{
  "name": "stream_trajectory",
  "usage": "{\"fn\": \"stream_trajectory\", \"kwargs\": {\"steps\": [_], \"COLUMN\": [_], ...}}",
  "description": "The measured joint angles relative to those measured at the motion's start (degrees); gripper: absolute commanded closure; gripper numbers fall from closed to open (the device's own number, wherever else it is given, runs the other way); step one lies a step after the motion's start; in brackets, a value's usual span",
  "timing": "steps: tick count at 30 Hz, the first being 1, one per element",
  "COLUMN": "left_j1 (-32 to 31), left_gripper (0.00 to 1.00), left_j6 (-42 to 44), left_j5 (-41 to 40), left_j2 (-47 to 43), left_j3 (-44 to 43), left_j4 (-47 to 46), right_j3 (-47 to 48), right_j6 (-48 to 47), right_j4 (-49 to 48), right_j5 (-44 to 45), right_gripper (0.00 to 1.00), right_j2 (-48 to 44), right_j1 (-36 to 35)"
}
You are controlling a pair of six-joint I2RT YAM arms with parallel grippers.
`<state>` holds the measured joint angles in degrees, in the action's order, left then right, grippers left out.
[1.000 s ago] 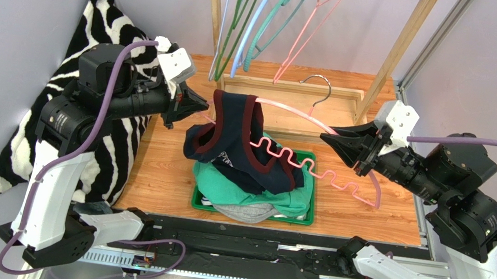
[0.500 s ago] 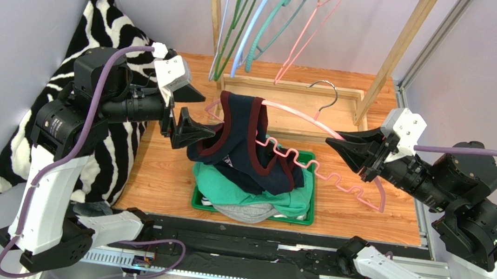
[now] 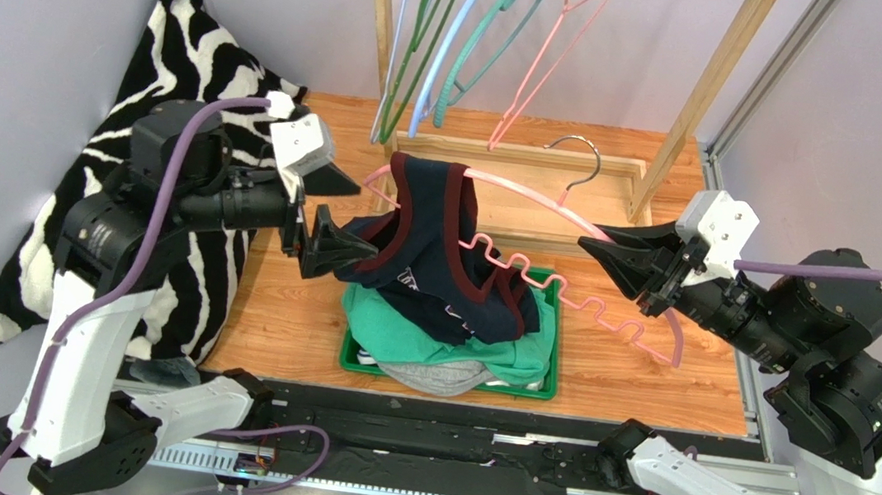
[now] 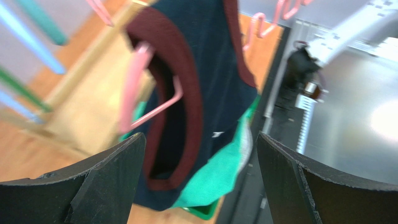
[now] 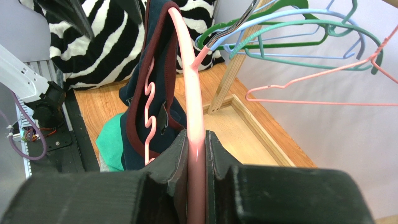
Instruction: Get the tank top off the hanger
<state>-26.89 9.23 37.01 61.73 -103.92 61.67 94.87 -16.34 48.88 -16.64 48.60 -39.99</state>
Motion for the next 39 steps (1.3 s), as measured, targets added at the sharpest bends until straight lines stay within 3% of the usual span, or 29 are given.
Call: {"fn": "stream_trajectory", "kwargs": {"steps": [6,14,17,18,21,25,26,39], "left_j1": [0.00,0.00,0.00,0.00,0.00,0.00,0.00,0.33], "left_gripper": [0.05,0.24,0.41,0.53,0.74,0.89,1.00,1.00], "left_j6": [-2.62,-7.02,-8.35,-8.72,-9.68,-10.29,-10.40,-8.61], "left_j5": [8.04,10.54,10.51,10.49,10.38,9.64,9.44,5.70], "left_j2": [4.09,8.72,9.55,9.77,9.99,10.51,10.64,9.49], "left_j3": [3.08,3.15,2.36,2.08,1.44,0.22,0.09,-1.18], "left_j4": [-0.37,-1.84,-2.62,-3.02,-3.96,-4.35,-4.57,-2.97], "right_j3": [0.00,0.00,-0.02,-0.02,-0.33,-0.66,-0.98,-3.34], "right_j6": [-0.07,-0.07,-0.04,-0.04,0.00,0.02,0.04,0.39], "right_j4": [-2.05,-2.82,-2.93,-2.99,-3.37,-3.78,-4.02,-4.79], "right_j5": [-1.03,-0.96,-0.96,-0.96,-1.07,-1.44,-1.46,-1.51], "right_gripper": [1.00,1.00,1.00,1.00,1.00,1.00,1.00,1.00], "right_j2": [2.82,4.39,4.13,4.02,3.45,2.62,2.29,0.35], "right_j1": [0.00,0.07,0.07,0.07,0.04,0.04,0.04,0.04]}}
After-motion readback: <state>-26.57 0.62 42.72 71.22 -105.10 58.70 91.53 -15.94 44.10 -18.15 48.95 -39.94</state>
